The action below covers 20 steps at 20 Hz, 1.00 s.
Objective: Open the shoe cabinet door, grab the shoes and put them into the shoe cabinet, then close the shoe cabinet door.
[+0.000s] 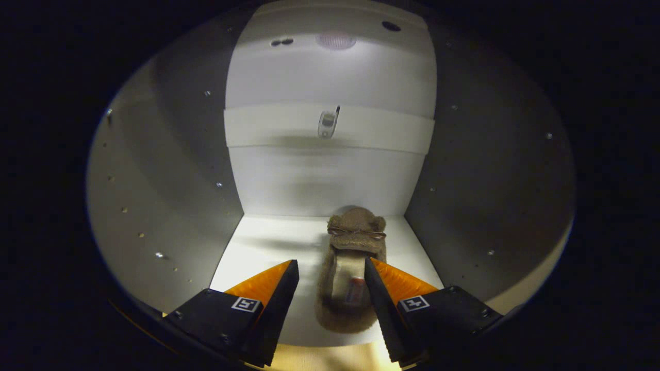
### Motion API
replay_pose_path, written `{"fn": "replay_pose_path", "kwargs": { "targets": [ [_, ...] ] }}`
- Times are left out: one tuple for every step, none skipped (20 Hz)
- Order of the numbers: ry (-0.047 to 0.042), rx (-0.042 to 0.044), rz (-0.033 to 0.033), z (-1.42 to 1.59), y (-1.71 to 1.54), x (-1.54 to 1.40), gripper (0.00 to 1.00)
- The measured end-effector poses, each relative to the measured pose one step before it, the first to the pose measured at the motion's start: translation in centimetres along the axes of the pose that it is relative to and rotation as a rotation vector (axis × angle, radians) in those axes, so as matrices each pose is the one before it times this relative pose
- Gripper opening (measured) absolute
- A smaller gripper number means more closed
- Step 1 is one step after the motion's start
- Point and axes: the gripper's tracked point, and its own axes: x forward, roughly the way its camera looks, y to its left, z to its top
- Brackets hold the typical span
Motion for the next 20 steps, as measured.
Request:
{"fn": "replay_pose_path", "kwargs": {
  "targets": [
    [-0.02279, 0.00414, -0.0021, 0.427, -0.071, -1.834, 0.82],
    [-0.01529, 0.00002, -0.0019, 0.176, -0.221, -1.805, 0.82],
    [-0.01556, -0.00145, 0.00289, 0.155, -0.017, -1.85, 0.85],
    [-0.01899, -0.00001, -0.00162, 0.305, -0.085, -1.771, 0.86],
    [-0.01816, 0.00015, 0.00661, 0.216, 0.079, -1.804, 0.88],
    [-0.02121, 0.00211, 0.0024, 0.189, -0.006, -1.664, 0.89],
    [-0.01968, 0.00533, 0.00269, 0.149, -0.095, -1.728, 0.91],
    [-0.01897, 0.00806, -0.00242, 0.121, -0.134, -1.693, 0.91],
    [-0.01795, 0.01193, -0.00123, 0.032, -0.164, -1.53, 0.94],
    [-0.01973, 0.01084, -0.00578, 0.254, -0.138, -1.639, 0.98],
    [-0.02536, 0.01457, -0.0004, 0.172, -0.151, -1.414, 1.0],
    [-0.02223, 0.01216, -0.00207, 0.229, -0.06, -1.575, 1.0],
    [-0.01353, 0.011, -0.00289, -0.033, -0.21, -1.615, 0.99],
    [-0.0108, 0.01566, -0.00354, -0.129, -0.219, -1.709, 0.99],
    [-0.01902, 0.01555, 0.00003, -0.074, -0.127, -1.634, 0.99],
    [-0.01953, 0.01026, -0.00541, -0.12, -0.342, -1.608, 0.99],
    [-0.01422, 0.00549, -0.01216, -0.194, -0.512, -1.53, 0.99],
    [-0.01617, 0.00052, -0.01655, -0.062, -0.607, -1.493, 0.99],
    [-0.00628, -0.00334, -0.03076, -0.1, -0.993, -1.467, 0.99],
    [0.00042, -0.00053, -0.03715, -0.161, -1.187, -1.439, 0.99]
  ]
}}
